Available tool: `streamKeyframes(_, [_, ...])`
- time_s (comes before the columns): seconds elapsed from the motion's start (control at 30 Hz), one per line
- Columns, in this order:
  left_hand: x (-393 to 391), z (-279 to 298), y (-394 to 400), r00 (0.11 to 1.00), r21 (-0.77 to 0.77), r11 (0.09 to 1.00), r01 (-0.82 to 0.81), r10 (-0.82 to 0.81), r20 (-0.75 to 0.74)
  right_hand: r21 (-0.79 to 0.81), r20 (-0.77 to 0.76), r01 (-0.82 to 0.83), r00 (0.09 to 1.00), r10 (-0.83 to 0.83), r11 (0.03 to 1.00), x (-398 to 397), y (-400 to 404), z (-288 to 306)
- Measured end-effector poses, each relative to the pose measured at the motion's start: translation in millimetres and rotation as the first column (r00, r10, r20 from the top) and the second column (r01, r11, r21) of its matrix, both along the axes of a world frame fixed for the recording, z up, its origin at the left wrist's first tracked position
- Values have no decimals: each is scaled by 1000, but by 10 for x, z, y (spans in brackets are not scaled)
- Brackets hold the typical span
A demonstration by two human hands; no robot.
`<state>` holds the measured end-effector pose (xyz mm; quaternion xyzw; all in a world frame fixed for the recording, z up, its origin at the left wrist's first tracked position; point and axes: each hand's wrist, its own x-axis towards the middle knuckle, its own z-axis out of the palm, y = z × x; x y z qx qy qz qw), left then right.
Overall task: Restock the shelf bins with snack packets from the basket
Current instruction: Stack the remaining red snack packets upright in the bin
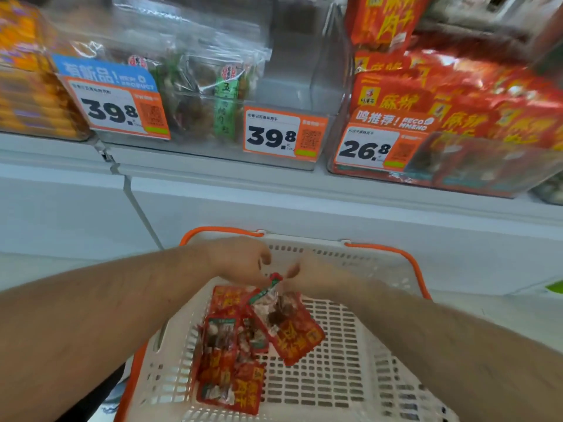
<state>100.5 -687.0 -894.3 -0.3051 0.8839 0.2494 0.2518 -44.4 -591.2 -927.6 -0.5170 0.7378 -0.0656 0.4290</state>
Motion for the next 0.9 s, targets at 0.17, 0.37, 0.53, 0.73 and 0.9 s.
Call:
streamKeyframes(0.17, [-241, 240, 157, 955, 223, 973, -51, 113, -275, -156, -100, -68, 994, 52, 985, -260, 83, 796])
streamKeyframes(0.37, [-449, 792, 265, 826, 341, 932, -127, 289, -484, -357, -136, 41, 986, -95, 933, -476, 338, 1468])
streamKeyframes(0.53, [-571, 1077, 354, 421, 651, 726, -221, 673, -608, -692, -133, 319, 825, -549, 647, -673, 532, 1789])
streamKeyframes(0.73, [-764, 1235, 592, 74, 915, 398, -66, 916, -393, -457, 596, 855, 500, -628, 246, -704, 590, 2011])
streamKeyframes(0.9, [-848, 1293, 621, 51, 903, 428, -35, 903, -426, -182, 816, 897, 366, -447, 403, -559, 525, 1984])
